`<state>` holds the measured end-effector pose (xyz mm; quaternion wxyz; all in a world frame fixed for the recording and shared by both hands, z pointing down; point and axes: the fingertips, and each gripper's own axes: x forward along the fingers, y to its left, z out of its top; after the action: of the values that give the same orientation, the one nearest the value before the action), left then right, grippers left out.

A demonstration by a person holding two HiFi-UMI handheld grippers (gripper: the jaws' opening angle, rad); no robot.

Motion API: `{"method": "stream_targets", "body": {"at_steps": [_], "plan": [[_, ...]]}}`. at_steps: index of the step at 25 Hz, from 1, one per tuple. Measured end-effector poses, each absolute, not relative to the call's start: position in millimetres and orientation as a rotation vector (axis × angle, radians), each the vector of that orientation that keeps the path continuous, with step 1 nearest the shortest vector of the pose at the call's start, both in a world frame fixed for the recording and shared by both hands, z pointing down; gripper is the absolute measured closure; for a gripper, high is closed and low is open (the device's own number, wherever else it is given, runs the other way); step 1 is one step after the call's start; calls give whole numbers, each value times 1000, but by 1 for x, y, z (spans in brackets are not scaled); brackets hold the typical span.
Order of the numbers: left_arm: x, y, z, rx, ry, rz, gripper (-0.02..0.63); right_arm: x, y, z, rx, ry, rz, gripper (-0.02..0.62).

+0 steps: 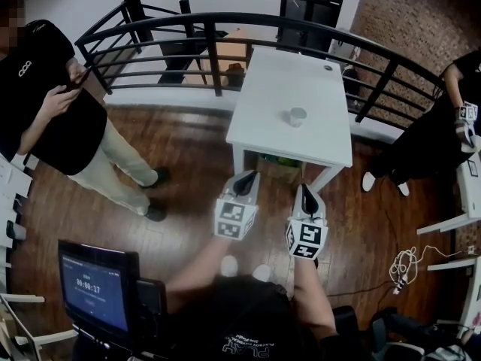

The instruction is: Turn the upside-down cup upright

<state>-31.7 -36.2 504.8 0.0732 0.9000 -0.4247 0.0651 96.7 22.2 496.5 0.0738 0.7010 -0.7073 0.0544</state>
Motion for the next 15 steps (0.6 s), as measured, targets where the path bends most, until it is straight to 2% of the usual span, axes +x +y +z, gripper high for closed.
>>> {"method": "stream_targets", "body": {"at_steps": [15], "plan": [[-17, -40, 503, 2727, -1240, 218, 604, 103, 21, 494, 2116, -2126, 151, 583]]}}
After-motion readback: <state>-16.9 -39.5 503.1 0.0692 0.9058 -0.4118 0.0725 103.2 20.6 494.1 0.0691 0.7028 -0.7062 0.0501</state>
